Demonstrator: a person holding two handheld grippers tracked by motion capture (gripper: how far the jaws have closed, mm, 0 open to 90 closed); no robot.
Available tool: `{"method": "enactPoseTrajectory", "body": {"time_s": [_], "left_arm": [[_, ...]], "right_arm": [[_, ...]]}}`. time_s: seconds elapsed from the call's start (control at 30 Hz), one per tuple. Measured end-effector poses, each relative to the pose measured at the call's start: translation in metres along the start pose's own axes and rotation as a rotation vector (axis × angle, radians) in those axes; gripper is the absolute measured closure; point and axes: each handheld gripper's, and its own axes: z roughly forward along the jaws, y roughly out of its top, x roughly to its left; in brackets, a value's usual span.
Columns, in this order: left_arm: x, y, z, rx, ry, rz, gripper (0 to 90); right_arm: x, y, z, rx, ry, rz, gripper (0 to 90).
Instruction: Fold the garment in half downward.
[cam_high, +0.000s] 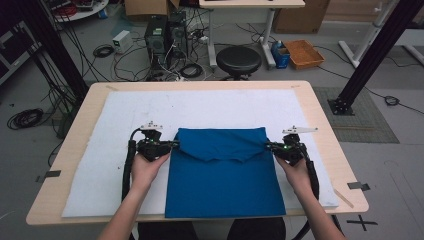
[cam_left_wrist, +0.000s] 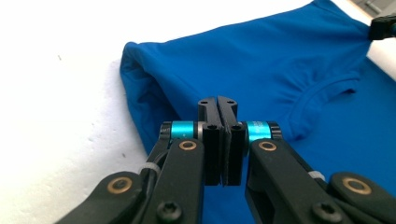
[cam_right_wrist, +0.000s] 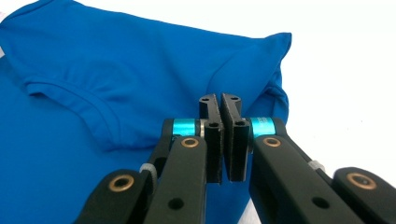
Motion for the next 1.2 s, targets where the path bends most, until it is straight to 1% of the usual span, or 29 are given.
{"method": "enactPoseTrajectory", "body": {"time_s": [0.07,0.13,0.2,0.33,0.4,0.43,0.5,0.57,0.73,0.77,0.83,0.9,0.97,1.03,1.2], "left_arm": [[-0.004,-0.001,-0.004,0.007,-0.009,0.011,88.8],[-0.008,-0.002,-0.008,0.013,-0.024,0.015,88.8],[-0.012,-0.004,-0.011,0.022,-0.035,0.029,88.8],[-0.023,-0.009,-0.02,0.036,-0.06,0.048,88.8],[-0.029,-0.012,-0.026,0.039,-0.076,0.058,88.7],[-0.032,-0.014,-0.03,0.038,-0.087,0.062,88.7],[-0.038,-0.02,-0.036,0.041,-0.124,0.057,88.7],[-0.043,-0.026,-0.043,0.048,-0.146,0.058,88.7],[-0.056,-0.04,-0.058,0.059,-0.181,0.067,88.7],[-0.059,-0.043,-0.061,0.063,-0.187,0.075,88.7],[-0.063,-0.049,-0.066,0.063,-0.214,0.066,88.7],[-0.068,-0.056,-0.07,0.073,-0.236,0.068,88.7],[-0.072,-0.062,-0.073,0.08,-0.242,0.07,88.6],[-0.075,-0.068,-0.076,0.09,-0.249,0.074,88.7],[-0.079,-0.081,-0.081,0.115,-0.246,0.077,88.6]], "right_arm": [[0.001,0.0,-0.004,0.012,0.005,-0.009,88.3],[0.003,-0.001,-0.009,0.021,0.006,-0.018,88.3],[0.005,-0.004,-0.014,0.028,0.005,-0.035,88.3],[0.012,-0.011,-0.028,0.031,0.018,-0.043,88.3],[0.017,-0.014,-0.035,0.028,0.024,-0.057,88.3],[0.019,-0.016,-0.039,0.027,0.033,-0.065,88.3],[0.026,-0.021,-0.048,0.028,0.044,-0.078,88.3],[0.031,-0.025,-0.055,0.026,0.054,-0.092,88.3],[0.047,-0.038,-0.074,0.036,0.072,-0.123,88.2],[0.05,-0.04,-0.078,0.035,0.079,-0.129,88.2],[0.055,-0.045,-0.085,0.032,0.08,-0.147,88.2],[0.06,-0.051,-0.092,0.033,0.076,-0.166,88.2],[0.064,-0.057,-0.099,0.032,0.078,-0.177,88.2],[0.066,-0.063,-0.104,0.027,0.086,-0.175,88.1],[0.072,-0.079,-0.112,0.033,0.094,-0.183,88.0]]}}
